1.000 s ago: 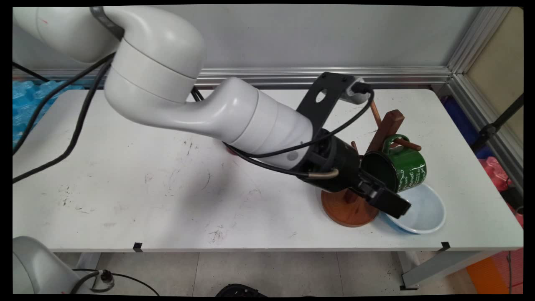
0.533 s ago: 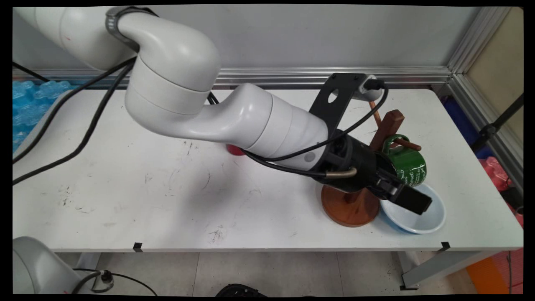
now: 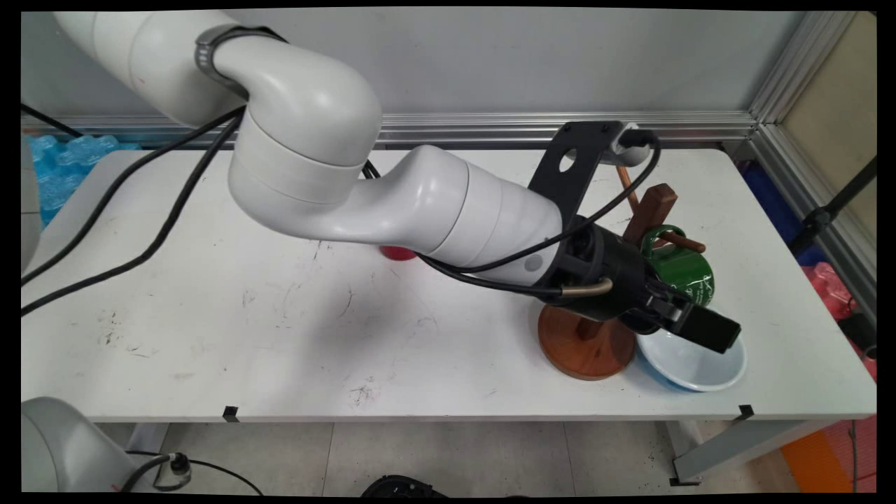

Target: Pick up the green mug from the rack, then place the picked object on the table

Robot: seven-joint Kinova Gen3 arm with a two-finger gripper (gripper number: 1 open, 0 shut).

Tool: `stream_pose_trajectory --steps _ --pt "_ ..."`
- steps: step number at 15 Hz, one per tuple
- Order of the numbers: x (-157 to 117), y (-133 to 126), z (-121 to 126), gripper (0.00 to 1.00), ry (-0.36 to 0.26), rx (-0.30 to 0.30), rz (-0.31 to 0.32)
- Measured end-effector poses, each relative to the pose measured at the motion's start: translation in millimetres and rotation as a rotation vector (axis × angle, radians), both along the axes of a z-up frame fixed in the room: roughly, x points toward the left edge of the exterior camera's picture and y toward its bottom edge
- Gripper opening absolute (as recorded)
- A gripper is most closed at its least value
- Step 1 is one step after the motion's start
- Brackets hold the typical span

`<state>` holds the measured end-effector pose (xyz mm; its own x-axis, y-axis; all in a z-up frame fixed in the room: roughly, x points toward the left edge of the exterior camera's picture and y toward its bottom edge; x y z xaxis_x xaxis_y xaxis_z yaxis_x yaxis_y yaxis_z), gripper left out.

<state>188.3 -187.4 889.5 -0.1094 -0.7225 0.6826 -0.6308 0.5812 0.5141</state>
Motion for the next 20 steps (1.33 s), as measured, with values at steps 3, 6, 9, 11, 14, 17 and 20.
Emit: stream_pose_trajectory --steps 3,6,9,11,14,17,20 --pt "-1.8 -1.3 -2.2 1.0 0.01 -0.004 0.006" --pt "-2.2 -1.9 -3.3 0.0 0.014 -0.01 0.008" --pt "-2.5 -1.7 -3.9 0.0 0.015 -0.013 0.005" --pt "-2.6 -1.6 -4.3 0.0 0.014 -0.016 0.002" --pt "-2.2 -2.1 -4.8 0.0 0.013 -0.019 -0.001" --pt "-0.1 -1.9 -4.5 0.0 0.009 -0.022 -0.005" --pt "1.6 -1.3 -3.8 0.0 0.007 -0.023 -0.007"
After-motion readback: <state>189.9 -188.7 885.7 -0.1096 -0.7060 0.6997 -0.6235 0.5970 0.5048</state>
